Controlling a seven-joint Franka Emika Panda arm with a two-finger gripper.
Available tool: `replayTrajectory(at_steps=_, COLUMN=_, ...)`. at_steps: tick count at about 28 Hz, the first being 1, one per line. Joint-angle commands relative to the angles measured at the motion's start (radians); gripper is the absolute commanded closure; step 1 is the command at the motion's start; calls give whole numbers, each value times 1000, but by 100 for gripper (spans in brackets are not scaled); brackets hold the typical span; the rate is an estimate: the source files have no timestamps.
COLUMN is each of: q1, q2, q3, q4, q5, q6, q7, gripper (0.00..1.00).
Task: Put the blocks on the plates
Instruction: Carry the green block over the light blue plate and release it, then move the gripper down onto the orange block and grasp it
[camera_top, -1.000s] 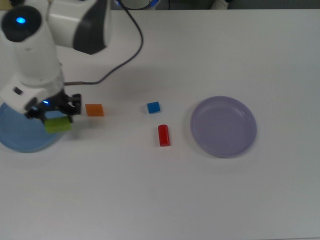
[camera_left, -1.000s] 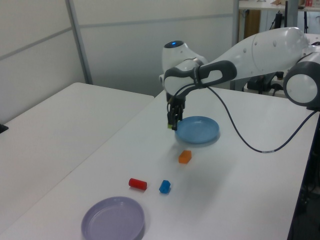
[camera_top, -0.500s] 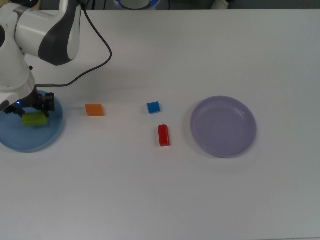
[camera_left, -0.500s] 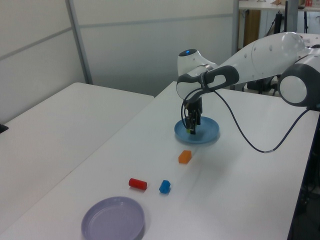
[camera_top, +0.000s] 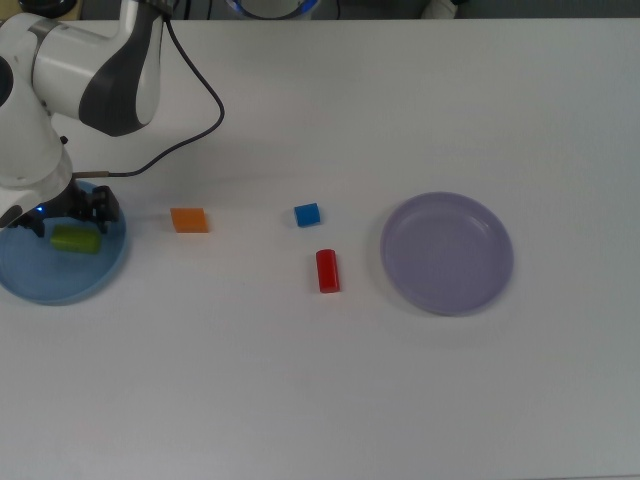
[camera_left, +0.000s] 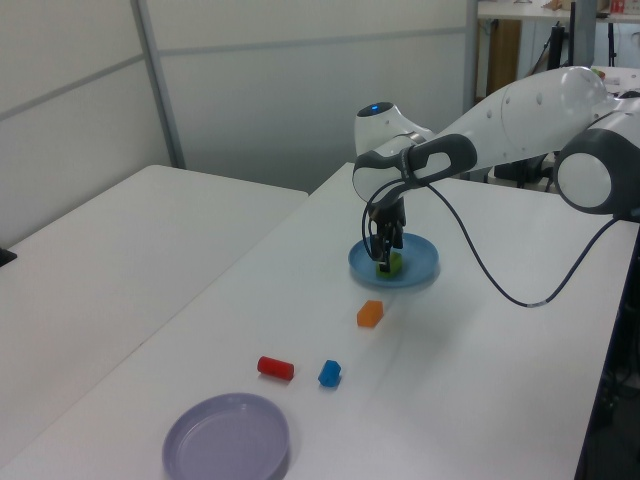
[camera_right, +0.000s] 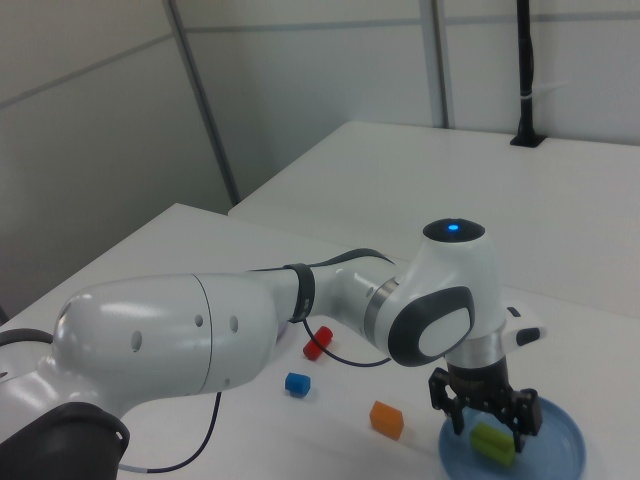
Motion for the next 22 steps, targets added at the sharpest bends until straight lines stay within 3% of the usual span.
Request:
replayTrajectory(at_steps=1, q1=12, q2=-40, q3=3, q4=-14, q5=12, q6=-53, q7=-18, gripper=0)
replayTrajectory(at_steps=8, q1=65, q2=-98, q3=30, q4=-28, q5=35, q6=-138, q7=48, gripper=0)
replayTrajectory(at_steps=13, q1=84, q2=-140, q3=70, q4=-80, q5=104, q6=-153, q7=120, gripper=0)
replayTrajectory(at_steps=22, q1=128, q2=-132, q3=73, q4=-134, q5=98, q6=-136, q7=160, gripper=0)
